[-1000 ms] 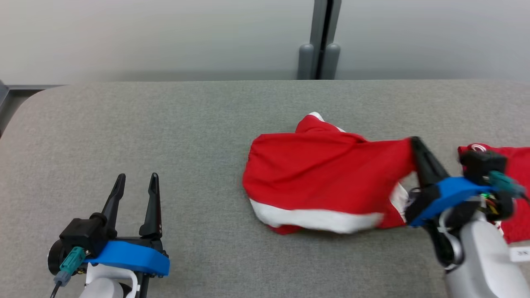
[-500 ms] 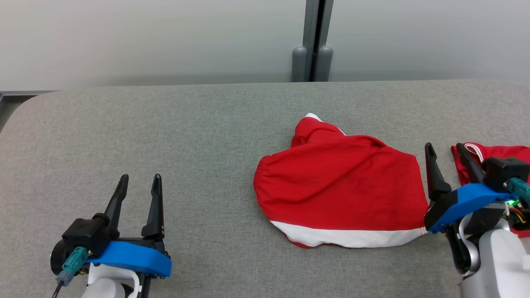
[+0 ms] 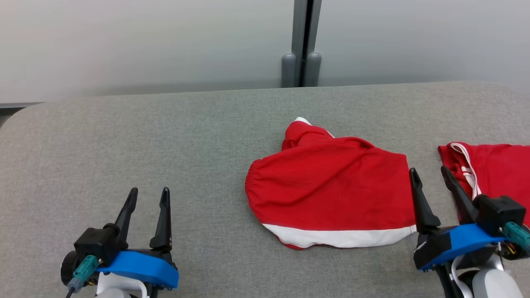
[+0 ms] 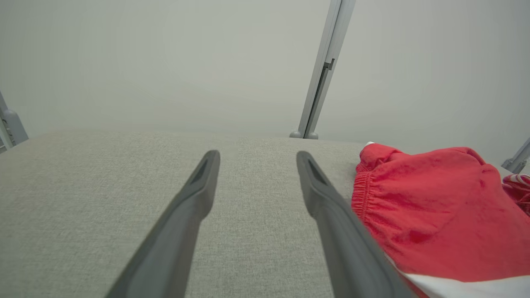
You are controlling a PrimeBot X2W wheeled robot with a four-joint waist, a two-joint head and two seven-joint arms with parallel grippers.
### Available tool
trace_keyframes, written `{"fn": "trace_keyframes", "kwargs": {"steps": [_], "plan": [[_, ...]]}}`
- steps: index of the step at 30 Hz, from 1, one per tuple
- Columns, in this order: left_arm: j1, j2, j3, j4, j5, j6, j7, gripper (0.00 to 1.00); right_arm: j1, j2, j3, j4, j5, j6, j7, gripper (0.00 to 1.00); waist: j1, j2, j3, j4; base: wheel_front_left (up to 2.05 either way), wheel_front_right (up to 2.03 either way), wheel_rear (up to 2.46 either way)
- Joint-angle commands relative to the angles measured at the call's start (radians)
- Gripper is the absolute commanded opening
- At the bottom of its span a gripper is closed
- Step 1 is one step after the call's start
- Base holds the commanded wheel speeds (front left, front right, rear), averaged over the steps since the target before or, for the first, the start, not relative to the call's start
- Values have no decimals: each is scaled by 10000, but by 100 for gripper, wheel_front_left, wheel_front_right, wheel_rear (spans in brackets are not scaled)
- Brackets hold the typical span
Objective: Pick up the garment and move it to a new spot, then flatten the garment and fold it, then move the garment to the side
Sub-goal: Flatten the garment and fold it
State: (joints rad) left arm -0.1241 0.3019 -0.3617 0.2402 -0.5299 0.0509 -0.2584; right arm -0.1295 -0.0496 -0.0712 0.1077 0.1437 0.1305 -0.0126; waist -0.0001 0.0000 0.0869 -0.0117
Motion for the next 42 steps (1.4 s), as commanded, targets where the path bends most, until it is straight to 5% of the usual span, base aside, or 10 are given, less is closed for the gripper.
{"fn": "trace_keyframes", "kwargs": {"steps": [1, 12, 20, 33, 34, 35, 42], "plan": [[-64, -58, 50, 49, -57, 8, -21, 100, 358, -20, 35, -302, 4, 6, -221, 100, 1, 0, -36, -110, 0, 0, 0], [-11, -140, -26, 312, -157, -161, 69, 100, 1130, -17, 96, -660, 144, 6, -411, 100, 1, 0, -60, -691, 0, 0, 0], [-1258, -594, -1000, 1476, -800, -1316, 1946, 100, 774, -17, 536, -754, 158, 6, -362, 100, 1, 0, 274, -1283, 0, 0, 0], [-3231, -945, -1197, 3637, -1460, -1470, 3716, 100, 282, -18, 1254, -431, 669, 6, -782, 100, 1, 0, 959, -2157, 0, 0, 0], [-3297, -952, -1250, 3736, -1491, -1501, 3868, 91, 269, -17, 1243, -410, 690, 6, -815, 100, 1, 0, 980, -2162, 0, 0, 0], [-3381, -941, -1237, 3799, -1520, -1518, 3916, 0, 262, -18, 1227, -396, 689, 6, -833, 100, 1, 0, 999, -2157, 0, 0, 0], [-3027, -1041, -1026, 3526, -1784, -1413, 3265, 0, 250, -15, 1023, -445, 717, 6, -870, 100, 1, 0, 999, -1646, 0, 0, 0]]}}
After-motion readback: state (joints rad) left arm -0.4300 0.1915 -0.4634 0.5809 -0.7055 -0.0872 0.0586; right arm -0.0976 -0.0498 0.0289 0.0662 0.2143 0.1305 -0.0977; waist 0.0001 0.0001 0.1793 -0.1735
